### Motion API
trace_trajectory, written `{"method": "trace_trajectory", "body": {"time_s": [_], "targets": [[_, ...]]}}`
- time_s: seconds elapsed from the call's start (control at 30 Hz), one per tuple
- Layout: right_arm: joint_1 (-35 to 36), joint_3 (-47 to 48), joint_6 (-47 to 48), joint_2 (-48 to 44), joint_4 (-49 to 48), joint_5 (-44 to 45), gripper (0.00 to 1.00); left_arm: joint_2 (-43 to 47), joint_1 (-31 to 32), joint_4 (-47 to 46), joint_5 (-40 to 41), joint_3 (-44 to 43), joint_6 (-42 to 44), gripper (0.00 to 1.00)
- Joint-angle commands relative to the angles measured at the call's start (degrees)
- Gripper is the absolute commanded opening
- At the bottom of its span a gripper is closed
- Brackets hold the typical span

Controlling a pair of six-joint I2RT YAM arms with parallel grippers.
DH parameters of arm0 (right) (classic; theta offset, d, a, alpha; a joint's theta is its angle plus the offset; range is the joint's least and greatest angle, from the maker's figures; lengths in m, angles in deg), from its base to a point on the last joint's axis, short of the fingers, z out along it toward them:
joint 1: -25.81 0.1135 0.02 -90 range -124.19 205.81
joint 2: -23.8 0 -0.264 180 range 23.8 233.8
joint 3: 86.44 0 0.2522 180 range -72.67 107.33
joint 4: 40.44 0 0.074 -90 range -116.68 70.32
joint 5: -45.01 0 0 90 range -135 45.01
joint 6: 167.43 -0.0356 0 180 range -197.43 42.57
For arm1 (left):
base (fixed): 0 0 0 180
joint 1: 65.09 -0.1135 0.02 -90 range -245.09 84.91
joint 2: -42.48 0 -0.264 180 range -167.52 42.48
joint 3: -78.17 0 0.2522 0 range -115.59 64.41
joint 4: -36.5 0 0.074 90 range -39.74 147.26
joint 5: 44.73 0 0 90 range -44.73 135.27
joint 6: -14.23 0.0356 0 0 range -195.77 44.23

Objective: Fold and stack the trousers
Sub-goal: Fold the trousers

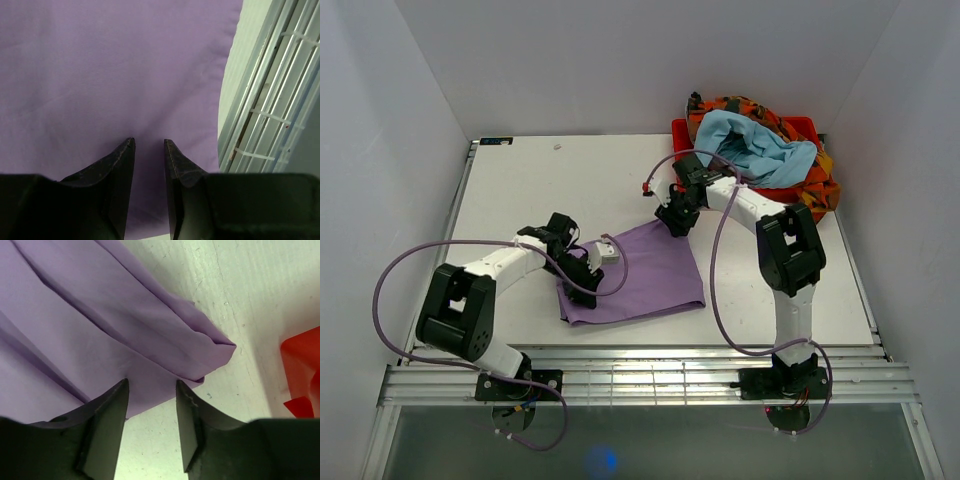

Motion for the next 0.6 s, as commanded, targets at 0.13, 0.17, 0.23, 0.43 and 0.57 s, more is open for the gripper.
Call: {"method": "trace_trajectory", "body": {"time_s": [0.13,0.17,0.23,0.43,0.57], "targets": [[-0.87,0.98,6.74,-2.8,-0.15,-0.85,0.53,-2.38,-0.01,-0.82,6.06,2.8,4.16,0.4],[-0.78,1.24,7.53,-2.27,0.89,-1.02,0.53,-2.73,-0.01,-0.82,6.41,2.89,4.25,0.4],[-0.78,1.59,9.12,-0.95,1.87,-1.72,0.53,-2.9,-0.01,-0.91,7.12,2.45,4.69,0.4],[-0.78,1.86,11.32,0.2,3.37,-4.54,0.52,-3.43,-0.01,-1.17,7.65,1.49,5.04,0.4],[-0.78,1.77,11.76,0.2,0.82,-3.66,0.52,-4.31,-0.01,-1.17,7.38,1.4,5.31,0.4]]}}
